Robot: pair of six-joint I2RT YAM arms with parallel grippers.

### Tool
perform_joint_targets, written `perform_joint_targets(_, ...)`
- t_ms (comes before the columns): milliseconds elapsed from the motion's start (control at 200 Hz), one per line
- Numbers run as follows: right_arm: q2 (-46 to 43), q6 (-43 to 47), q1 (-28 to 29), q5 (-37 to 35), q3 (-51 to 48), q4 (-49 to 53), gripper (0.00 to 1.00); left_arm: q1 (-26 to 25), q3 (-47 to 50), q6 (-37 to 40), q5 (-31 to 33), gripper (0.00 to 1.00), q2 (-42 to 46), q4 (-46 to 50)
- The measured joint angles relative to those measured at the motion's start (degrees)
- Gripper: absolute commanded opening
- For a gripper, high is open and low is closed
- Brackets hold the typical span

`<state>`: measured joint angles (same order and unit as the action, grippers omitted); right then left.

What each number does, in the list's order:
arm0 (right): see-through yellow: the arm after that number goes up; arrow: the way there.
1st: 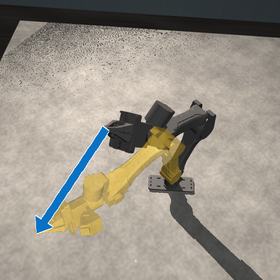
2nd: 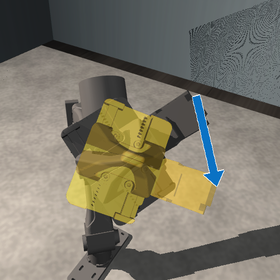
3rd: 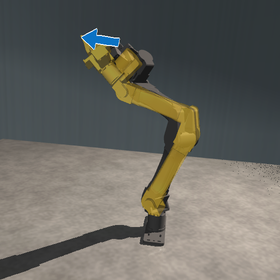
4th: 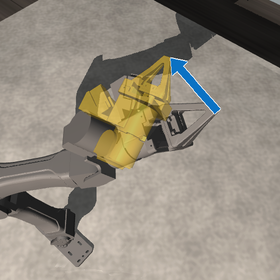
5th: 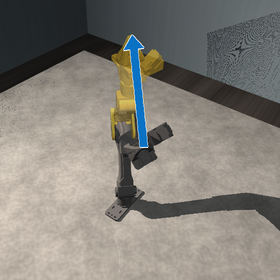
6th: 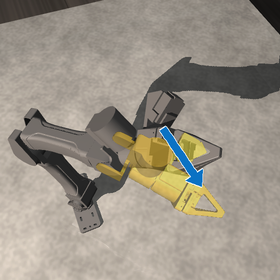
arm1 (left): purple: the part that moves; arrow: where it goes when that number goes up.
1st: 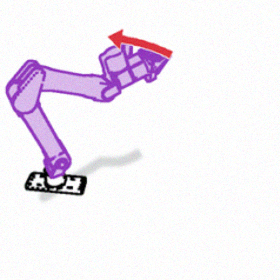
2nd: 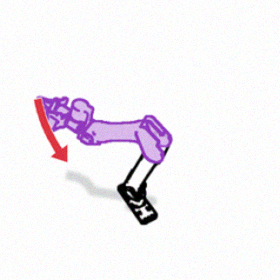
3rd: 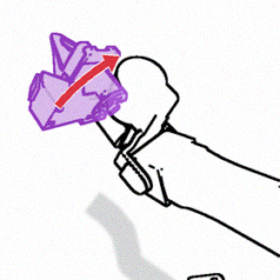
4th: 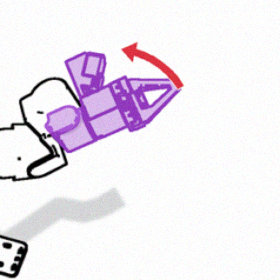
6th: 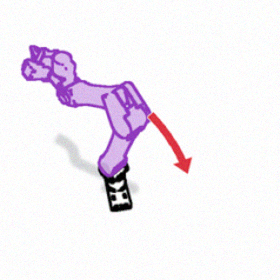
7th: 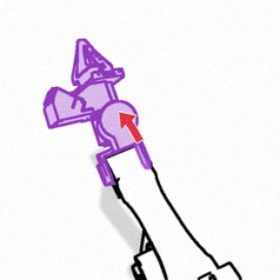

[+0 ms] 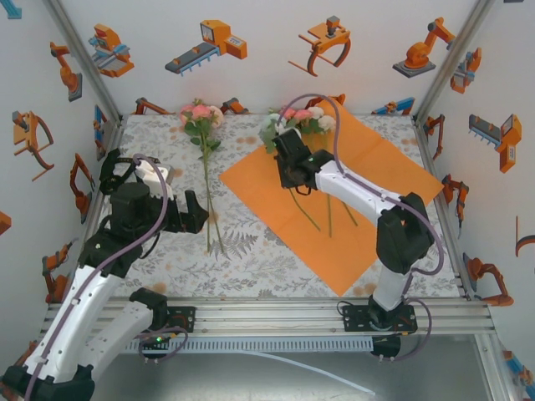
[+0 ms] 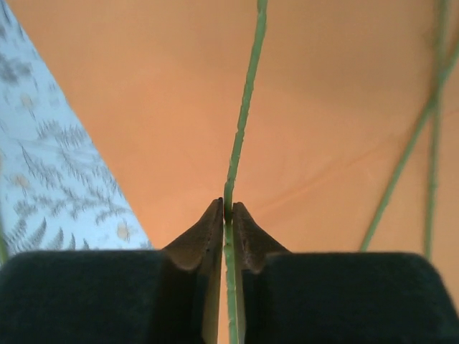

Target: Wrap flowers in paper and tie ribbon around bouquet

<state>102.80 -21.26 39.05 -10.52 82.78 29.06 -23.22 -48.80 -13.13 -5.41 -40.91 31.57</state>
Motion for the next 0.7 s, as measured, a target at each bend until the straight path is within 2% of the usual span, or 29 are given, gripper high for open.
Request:
perform_joint_targets(270, 3.1, -1.4, 0.6, 0.2, -2.8, 0.1, 0.39, -0.2, 0.2, -0.8, -1.7, 0.97, -2.7, -1.4)
perform_joint_targets(491, 9.3, -1.4, -1.0, 1.1, -2.0, -1.7, 0.39, -1.3, 0.2, -0.7, -8.2, 0.99, -4.1, -2.8)
perform_joint_targets(696, 12.8, -2.1, -2.6, 3.4, -2.0, -3.2, 0.33, -5.8, 0.2, 0.7, -13.8, 0.99, -6.8, -3.8)
